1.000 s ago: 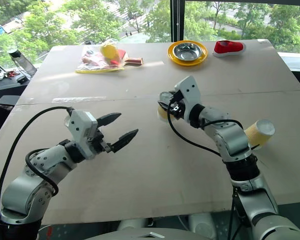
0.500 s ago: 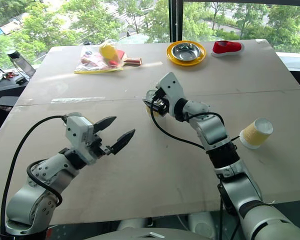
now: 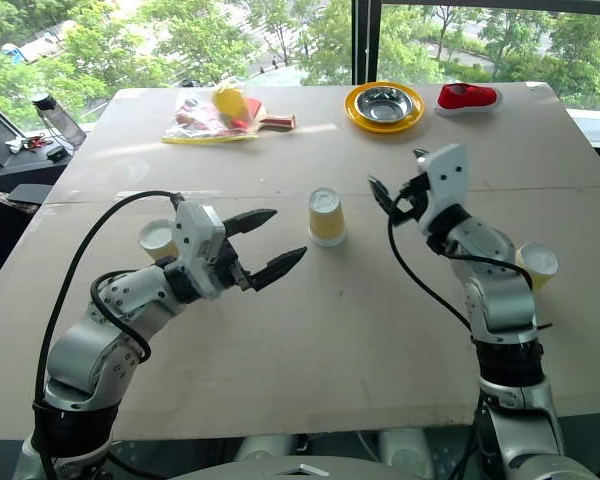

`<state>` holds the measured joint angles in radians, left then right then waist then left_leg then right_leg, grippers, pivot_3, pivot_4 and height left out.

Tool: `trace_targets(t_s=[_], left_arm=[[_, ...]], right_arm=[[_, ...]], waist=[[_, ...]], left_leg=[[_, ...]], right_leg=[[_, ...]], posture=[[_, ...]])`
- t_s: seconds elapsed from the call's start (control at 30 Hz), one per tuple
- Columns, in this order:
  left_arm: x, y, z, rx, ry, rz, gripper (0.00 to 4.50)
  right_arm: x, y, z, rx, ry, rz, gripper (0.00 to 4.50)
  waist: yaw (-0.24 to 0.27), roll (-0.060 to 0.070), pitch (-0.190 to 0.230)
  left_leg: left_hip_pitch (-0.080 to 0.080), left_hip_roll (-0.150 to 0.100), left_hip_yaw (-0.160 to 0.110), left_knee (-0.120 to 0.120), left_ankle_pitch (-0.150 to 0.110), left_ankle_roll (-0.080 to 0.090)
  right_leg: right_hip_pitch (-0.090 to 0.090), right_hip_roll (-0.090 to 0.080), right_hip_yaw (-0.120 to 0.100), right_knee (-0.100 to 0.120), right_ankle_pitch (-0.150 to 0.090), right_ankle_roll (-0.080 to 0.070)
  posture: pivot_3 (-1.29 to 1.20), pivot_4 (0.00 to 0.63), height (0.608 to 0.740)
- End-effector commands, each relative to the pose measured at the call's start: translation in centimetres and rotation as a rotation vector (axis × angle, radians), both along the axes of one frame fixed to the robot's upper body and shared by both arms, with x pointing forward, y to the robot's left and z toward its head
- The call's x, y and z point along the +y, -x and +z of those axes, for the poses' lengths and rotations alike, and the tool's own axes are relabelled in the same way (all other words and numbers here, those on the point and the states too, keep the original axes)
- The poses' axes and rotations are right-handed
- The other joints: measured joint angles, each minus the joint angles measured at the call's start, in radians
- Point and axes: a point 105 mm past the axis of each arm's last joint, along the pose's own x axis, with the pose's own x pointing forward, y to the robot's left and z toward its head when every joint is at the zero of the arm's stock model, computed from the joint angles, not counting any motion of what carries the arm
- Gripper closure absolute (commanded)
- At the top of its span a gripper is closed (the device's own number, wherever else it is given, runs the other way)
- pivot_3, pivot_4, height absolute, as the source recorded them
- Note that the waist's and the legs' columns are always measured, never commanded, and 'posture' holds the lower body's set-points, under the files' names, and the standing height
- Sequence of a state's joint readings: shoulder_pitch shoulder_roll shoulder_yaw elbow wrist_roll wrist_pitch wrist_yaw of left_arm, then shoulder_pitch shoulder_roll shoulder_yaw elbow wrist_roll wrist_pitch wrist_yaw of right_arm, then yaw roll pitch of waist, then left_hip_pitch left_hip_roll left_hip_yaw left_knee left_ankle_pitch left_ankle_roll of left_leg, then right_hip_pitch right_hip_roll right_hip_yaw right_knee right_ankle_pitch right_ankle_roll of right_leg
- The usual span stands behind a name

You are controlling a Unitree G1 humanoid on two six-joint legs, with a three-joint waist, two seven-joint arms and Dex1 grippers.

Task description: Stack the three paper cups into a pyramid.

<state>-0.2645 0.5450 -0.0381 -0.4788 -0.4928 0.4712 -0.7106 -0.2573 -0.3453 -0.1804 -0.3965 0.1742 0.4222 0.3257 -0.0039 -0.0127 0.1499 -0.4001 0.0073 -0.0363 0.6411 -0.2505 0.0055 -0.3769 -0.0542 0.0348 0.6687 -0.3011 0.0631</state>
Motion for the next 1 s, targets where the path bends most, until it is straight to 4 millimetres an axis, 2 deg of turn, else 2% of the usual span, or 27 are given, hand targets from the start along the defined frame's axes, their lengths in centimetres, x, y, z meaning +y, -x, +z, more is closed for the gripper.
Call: trace_targets(t_s=[0.03,0.2,0.33,0.53,0.63,0.77,1.0], left_arm=[[-1.8,0.3,0.9,-0.032,0.002,-0.13,0.0],[-3.4,0.8,1.5,-0.035,0.001,-0.269,0.0],[-4.2,1.4,1.7,-0.024,-0.008,-0.355,0.0],[-4.5,2.0,2.1,-0.014,-0.022,-0.412,0.0],[-4.5,2.1,2.4,-0.013,-0.022,-0.414,0.0],[-4.5,2.1,2.4,-0.011,-0.028,-0.408,0.0],[-4.6,2.2,2.5,-0.017,-0.029,-0.398,0.0]], right_arm=[[-5.0,3.2,2.0,-0.114,0.05,-0.259,0.04],[-8.4,6.7,-1.0,-0.031,0.062,-0.474,0.04],[-8.7,8.0,-2.5,0.012,-0.024,-0.532,0.04],[-8.5,8.5,-4.1,0.057,-0.206,-0.542,0.04],[-8.0,8.6,-4.0,0.04,-0.26,-0.506,0.04],[-7.0,8.3,-3.3,0.009,-0.275,-0.451,0.04],[-7.0,7.7,-4.2,0.051,-0.266,-0.446,0.04]], waist=[[-0.005,0.0,0.0],[-0.029,0.001,0.0],[-0.033,0.001,0.0],[-0.032,0.001,0.0],[-0.03,0.001,0.0],[-0.031,0.001,0.0],[-0.03,0.001,0.0]], left_leg=[[0.0,0.0,0.0,0.0,0.0,0.0],[0.003,0.002,0.003,0.0,0.0,0.0],[0.004,0.003,0.002,0.0,0.0,0.0],[0.004,0.002,0.003,0.002,0.0,0.0],[0.004,0.002,0.003,0.002,0.0,0.0],[0.004,0.002,0.003,0.002,0.0,0.0],[0.004,0.002,0.003,0.002,0.0,0.0]], right_leg=[[0.0,0.0,0.0,-0.001,0.0,0.0],[0.0,0.003,0.005,0.001,0.0,0.0],[0.0,0.005,0.006,0.003,0.0,0.0],[0.0,0.004,0.006,0.004,0.0,0.0],[0.0,0.004,0.006,0.004,0.0,0.0],[0.0,0.004,0.006,0.003,0.0,0.0],[0.0,0.004,0.006,0.003,0.0,0.0]], posture=[[0.0,0.15,0.74],[0.0,0.15,0.74],[0.0,0.15,0.74],[0.0,0.15,0.74],[0.0,0.15,0.74],[0.0,0.15,0.74],[0.0,0.15,0.74]])
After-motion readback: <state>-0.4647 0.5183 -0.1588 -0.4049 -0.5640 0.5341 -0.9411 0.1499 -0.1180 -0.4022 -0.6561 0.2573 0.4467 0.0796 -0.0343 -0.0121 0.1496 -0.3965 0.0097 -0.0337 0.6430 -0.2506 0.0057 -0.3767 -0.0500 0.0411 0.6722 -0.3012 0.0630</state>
